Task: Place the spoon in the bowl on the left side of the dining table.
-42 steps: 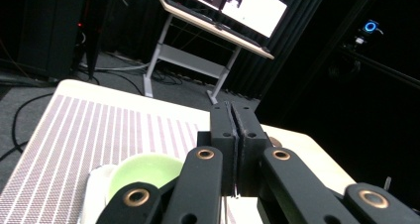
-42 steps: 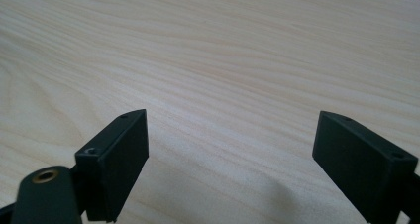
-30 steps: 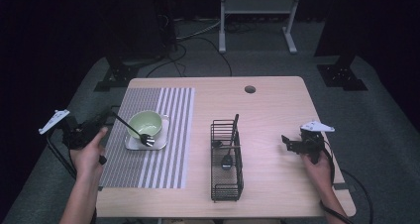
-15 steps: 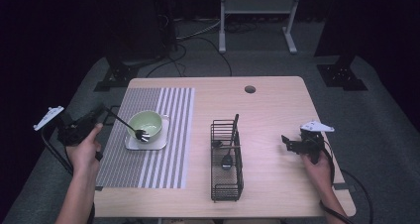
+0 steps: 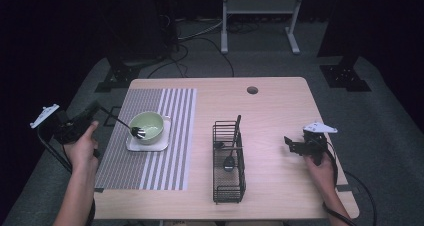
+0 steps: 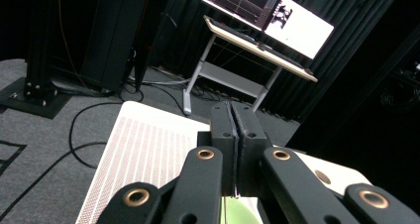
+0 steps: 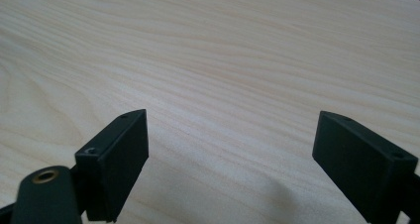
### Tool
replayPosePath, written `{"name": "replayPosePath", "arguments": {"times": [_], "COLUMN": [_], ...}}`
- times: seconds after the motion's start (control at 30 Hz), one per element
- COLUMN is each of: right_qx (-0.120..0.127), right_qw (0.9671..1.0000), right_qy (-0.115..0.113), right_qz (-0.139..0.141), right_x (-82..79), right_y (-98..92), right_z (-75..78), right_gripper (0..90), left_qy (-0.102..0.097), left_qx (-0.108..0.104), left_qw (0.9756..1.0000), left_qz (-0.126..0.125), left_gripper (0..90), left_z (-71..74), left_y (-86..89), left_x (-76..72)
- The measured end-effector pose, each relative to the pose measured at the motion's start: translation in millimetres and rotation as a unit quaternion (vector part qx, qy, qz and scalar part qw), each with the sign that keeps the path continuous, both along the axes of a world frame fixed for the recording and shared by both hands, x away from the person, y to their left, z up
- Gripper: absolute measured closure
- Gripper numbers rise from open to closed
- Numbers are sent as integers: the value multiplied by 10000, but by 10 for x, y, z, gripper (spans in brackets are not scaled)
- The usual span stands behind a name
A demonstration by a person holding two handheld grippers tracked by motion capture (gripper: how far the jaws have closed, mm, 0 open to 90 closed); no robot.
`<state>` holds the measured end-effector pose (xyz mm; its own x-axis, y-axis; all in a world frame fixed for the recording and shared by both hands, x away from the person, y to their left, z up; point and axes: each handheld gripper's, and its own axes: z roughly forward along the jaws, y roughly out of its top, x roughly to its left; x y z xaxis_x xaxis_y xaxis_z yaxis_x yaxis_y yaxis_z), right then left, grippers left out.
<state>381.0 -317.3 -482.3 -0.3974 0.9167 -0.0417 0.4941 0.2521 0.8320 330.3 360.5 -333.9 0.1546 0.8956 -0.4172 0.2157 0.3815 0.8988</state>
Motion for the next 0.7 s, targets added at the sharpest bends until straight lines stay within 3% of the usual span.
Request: {"name": "replayPosePath", "arguments": {"times": [0.7], "right_qx": [-26], "right_qw": [10000], "right_qy": [-10], "right_qz": [2], "right_x": [-2], "right_y": [5], "right_z": [0], "right_gripper": [131], "left_qy": [137], "left_qx": [38], "left_qw": [9996], "left_qz": [241], "left_gripper": [895], "left_z": [-103], "left_y": [23], "left_x": [105]}}
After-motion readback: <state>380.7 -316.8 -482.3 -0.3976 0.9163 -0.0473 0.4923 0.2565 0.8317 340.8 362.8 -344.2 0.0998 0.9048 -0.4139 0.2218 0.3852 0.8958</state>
